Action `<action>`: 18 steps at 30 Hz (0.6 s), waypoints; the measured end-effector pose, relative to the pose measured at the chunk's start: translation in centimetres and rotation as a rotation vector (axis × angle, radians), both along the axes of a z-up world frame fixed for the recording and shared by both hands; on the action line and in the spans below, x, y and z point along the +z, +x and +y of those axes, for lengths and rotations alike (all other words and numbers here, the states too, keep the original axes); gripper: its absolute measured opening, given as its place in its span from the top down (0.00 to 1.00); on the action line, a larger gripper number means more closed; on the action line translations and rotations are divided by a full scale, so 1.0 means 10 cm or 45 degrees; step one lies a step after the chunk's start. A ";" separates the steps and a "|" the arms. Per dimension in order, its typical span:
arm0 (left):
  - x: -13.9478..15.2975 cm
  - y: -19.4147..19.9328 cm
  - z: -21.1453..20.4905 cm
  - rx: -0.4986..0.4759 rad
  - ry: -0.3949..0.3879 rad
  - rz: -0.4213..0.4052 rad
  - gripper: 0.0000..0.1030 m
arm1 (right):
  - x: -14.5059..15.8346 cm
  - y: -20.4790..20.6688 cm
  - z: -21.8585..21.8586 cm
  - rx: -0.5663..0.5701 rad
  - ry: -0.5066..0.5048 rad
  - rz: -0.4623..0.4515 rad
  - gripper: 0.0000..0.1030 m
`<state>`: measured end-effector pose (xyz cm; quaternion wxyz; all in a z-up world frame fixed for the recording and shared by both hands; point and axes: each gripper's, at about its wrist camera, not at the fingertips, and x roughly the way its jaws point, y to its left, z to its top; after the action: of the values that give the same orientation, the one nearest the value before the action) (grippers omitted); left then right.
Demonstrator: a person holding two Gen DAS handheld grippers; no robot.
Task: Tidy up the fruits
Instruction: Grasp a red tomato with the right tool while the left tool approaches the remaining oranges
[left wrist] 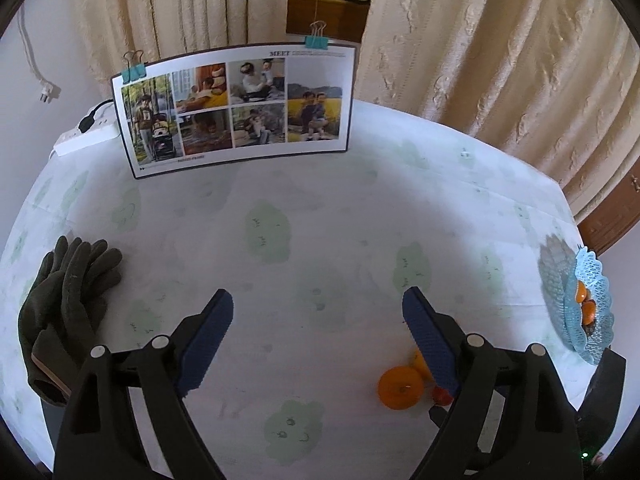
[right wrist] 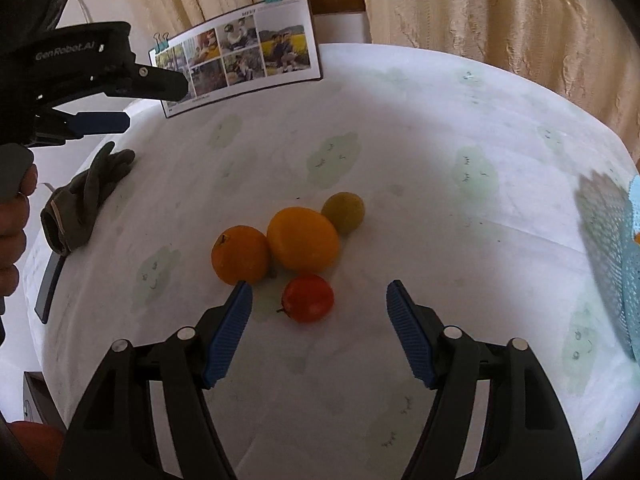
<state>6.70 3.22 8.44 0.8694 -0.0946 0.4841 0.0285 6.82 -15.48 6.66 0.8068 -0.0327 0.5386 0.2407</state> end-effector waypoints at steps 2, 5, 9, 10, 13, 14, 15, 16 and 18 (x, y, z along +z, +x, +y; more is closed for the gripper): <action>-0.01 0.01 0.02 -0.005 0.000 0.004 0.16 | -0.04 0.01 0.02 0.008 -0.006 0.015 0.42; -0.03 0.02 0.03 -0.018 0.002 0.007 0.16 | -0.10 0.02 0.05 0.019 -0.017 0.032 0.49; -0.05 0.03 0.02 -0.028 0.003 0.012 0.16 | -0.11 0.00 0.08 0.044 -0.043 0.003 0.58; -0.05 0.02 0.02 -0.030 0.003 0.013 0.16 | -0.11 0.01 0.07 0.048 -0.037 0.007 0.64; -0.06 0.03 0.00 -0.039 0.002 0.019 0.16 | -0.08 0.02 0.03 0.046 -0.007 0.026 0.72; -0.06 0.02 -0.01 -0.041 0.000 0.020 0.16 | -0.05 0.02 0.01 0.042 0.001 0.018 0.72; -0.06 0.02 -0.01 -0.044 0.000 0.021 0.16 | -0.01 0.01 -0.02 0.034 0.007 0.012 0.72; -0.06 0.01 -0.02 -0.046 0.002 0.024 0.16 | 0.02 0.01 -0.04 0.026 0.015 0.005 0.73; -0.08 0.00 -0.05 -0.052 0.001 0.030 0.16 | 0.12 0.02 -0.14 0.001 0.027 -0.017 0.75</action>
<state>6.67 2.76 7.66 0.8641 -0.0839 0.4962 0.0122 6.99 -16.90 7.86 0.8107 -0.0260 0.5306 0.2463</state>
